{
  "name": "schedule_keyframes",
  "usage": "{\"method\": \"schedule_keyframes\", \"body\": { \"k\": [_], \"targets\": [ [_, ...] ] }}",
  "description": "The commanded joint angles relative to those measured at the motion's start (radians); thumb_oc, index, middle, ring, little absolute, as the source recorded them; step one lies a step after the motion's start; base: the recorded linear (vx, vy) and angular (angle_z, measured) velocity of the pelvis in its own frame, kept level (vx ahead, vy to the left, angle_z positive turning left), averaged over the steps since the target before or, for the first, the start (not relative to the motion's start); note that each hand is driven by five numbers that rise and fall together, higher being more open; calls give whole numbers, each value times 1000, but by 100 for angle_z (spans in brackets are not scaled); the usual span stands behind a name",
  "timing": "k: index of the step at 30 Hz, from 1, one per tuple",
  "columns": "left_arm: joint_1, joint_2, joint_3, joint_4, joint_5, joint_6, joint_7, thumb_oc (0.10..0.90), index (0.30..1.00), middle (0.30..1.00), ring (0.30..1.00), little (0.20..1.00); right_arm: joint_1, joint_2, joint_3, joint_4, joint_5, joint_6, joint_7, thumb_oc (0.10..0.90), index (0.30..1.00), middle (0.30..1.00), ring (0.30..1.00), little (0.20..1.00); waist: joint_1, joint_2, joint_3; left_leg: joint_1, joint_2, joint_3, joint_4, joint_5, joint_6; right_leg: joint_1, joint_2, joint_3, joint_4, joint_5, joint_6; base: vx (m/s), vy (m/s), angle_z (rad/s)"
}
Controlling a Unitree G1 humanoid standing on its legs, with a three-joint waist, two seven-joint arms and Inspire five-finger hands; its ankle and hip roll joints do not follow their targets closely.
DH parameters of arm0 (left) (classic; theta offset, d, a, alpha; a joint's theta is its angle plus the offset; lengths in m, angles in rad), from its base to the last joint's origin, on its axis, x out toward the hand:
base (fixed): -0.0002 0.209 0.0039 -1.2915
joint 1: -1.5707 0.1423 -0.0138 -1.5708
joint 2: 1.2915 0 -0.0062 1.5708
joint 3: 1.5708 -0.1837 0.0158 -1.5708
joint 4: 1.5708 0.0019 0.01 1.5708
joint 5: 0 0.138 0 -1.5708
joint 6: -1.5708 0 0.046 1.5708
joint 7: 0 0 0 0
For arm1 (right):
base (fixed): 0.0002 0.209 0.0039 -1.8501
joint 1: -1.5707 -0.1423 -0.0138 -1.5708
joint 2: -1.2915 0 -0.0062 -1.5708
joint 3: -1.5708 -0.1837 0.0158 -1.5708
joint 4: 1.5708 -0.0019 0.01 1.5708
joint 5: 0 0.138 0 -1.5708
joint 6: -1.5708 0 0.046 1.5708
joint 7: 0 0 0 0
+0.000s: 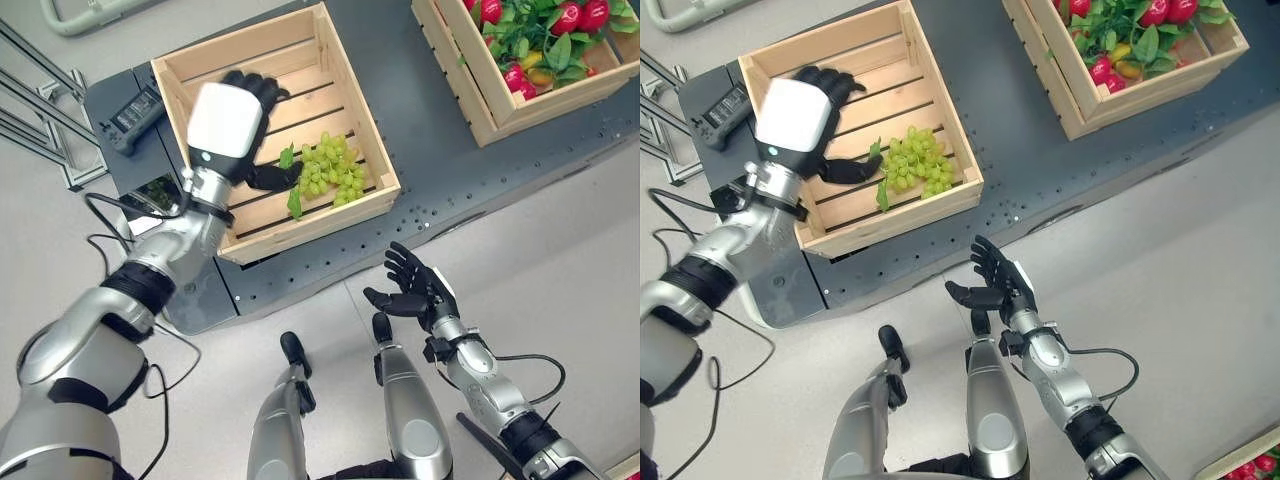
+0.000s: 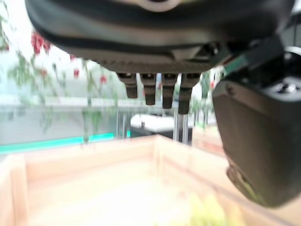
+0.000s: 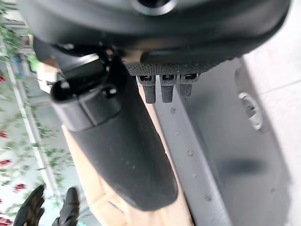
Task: Pick up the fruits from the basket on one side to the basket on the other side
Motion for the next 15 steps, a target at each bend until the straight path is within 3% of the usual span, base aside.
{"method": "schedule_keyframes", "body": {
  "k": [1, 6, 15],
  "targets": [
    [-161, 53, 108, 54, -12, -7, 109, 800, 900, 900, 900, 900, -74, -28, -59, -65, 34, -134, -29, 800, 900, 900, 900, 900, 29, -38, -2, 91, 24, -47, 49, -104, -61, 71, -55, -5, -141, 103, 20, 18, -13, 17],
    [-196, 38, 108, 108, -24, 0, 136, 800, 900, 900, 900, 900, -81, -38, -60, -57, 20, -113, -63, 800, 900, 900, 900, 900, 21, -31, -2, 62, 14, -47, 18, -91, -68, 18, -53, -9, -138, 106, 16, 8, 56, 7],
    [-245, 27, 107, 75, 11, 41, 127, 800, 900, 900, 900, 900, -56, -19, -62, -46, 1, -136, -81, 800, 900, 900, 900, 900, 24, -30, -2, -21, -2, -48, 50, -98, -64, -59, -43, -8, -98, 87, 10, 4, 15, 4]
  ]
}}
